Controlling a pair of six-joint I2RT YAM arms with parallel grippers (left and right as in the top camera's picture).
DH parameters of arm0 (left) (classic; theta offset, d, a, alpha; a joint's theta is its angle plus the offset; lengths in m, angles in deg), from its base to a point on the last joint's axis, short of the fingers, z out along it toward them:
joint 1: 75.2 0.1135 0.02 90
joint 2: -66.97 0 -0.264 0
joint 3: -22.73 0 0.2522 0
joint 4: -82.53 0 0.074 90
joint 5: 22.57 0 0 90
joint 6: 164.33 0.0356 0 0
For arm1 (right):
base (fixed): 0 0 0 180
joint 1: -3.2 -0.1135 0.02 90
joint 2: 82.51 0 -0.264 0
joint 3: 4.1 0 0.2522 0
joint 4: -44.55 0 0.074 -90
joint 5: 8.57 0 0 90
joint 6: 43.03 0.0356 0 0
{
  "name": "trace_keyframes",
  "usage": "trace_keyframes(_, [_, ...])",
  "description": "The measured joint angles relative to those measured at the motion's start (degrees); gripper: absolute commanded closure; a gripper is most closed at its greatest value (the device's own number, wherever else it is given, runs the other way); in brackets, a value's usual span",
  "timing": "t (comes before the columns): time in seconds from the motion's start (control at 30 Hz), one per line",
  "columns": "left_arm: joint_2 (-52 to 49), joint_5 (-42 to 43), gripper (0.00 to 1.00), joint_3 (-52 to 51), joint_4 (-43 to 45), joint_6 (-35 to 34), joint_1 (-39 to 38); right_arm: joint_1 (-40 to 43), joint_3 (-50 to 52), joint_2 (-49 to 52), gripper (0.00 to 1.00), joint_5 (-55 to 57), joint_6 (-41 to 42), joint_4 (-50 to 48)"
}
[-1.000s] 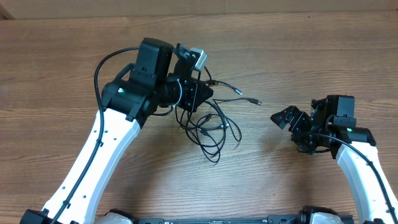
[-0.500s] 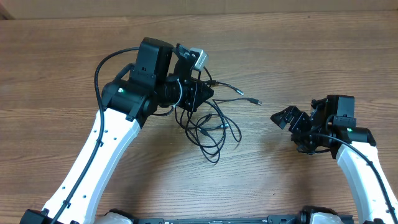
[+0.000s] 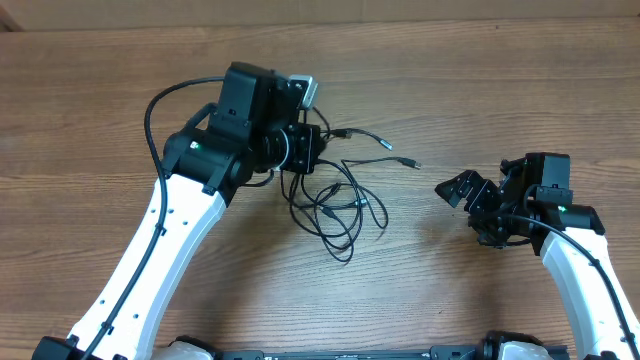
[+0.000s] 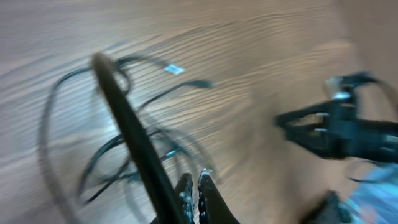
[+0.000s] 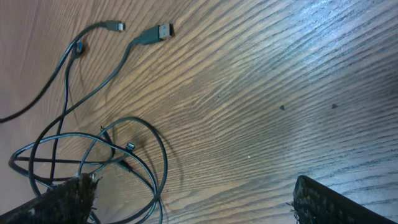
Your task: Untangle cables
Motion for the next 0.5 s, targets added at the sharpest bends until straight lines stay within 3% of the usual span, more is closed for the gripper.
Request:
trace_keyframes(0.23, [0.0,-10.34,0.96,0.0,-4.7,-0.59,0.0,0.0,0.0,0.0,0.0,0.0,0.0,-0.04])
trace_keyframes(0.5, [0.0,-13.03,0.96,0.0,-4.07,-3.3,0.0,0.0,0.0,0.0,0.0,-0.02,-0.04,0.02])
